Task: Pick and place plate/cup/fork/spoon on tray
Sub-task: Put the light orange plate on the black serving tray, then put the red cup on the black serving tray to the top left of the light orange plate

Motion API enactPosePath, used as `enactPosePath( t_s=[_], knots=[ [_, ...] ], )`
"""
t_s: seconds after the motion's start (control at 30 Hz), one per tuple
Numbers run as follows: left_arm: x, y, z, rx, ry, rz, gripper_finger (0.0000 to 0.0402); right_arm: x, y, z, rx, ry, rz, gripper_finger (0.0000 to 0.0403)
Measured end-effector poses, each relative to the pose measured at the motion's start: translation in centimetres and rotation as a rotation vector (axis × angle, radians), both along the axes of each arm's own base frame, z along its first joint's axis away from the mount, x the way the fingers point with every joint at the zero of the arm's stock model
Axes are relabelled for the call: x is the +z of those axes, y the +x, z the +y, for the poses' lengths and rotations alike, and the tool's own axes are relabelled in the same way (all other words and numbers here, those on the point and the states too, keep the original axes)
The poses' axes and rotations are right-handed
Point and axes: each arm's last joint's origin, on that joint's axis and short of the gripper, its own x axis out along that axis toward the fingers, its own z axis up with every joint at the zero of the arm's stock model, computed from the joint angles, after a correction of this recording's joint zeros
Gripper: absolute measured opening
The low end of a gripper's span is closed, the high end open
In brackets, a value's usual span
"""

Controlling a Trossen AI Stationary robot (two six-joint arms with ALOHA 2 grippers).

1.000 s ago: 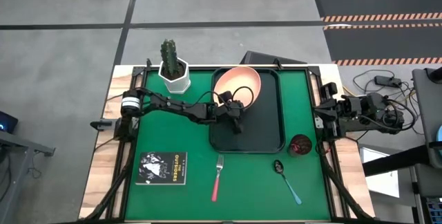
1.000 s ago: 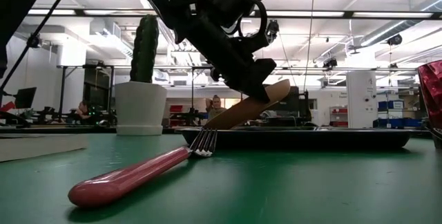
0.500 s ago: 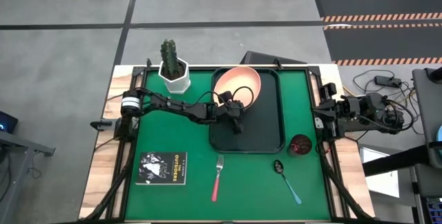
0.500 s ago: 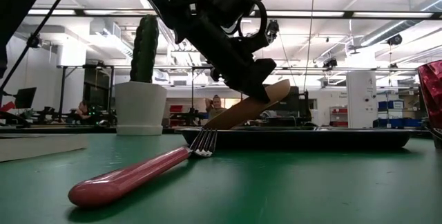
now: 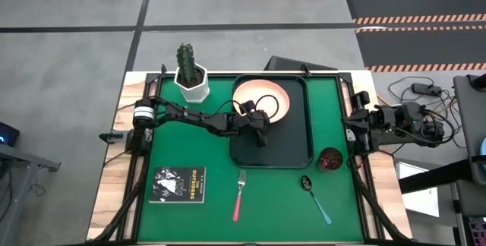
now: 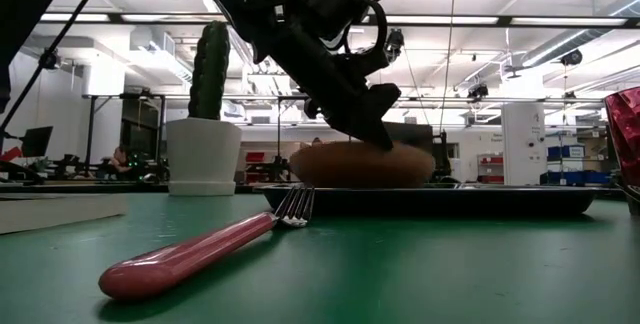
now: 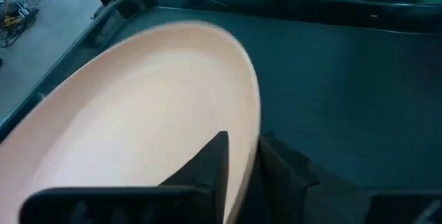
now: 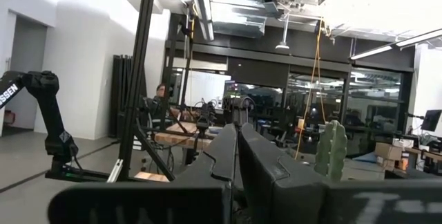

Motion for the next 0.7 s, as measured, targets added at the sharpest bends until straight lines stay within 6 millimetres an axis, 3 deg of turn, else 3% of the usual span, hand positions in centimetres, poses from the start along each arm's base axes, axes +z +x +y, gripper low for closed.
enactPosePath(
  t_s=[0.5,0.7],
  knots=[
    [0.2,0.0,1.3,0.132,0.013,-0.085,0.0075,0.0,0.0,0.0,0.001,0.002,0.005,0.0009],
    [2.9,-0.4,0.3,0.101,0.025,-0.144,0.0075,0.0,0.0,0.0,0.004,0.011,0.007,0.0009]
  ],
)
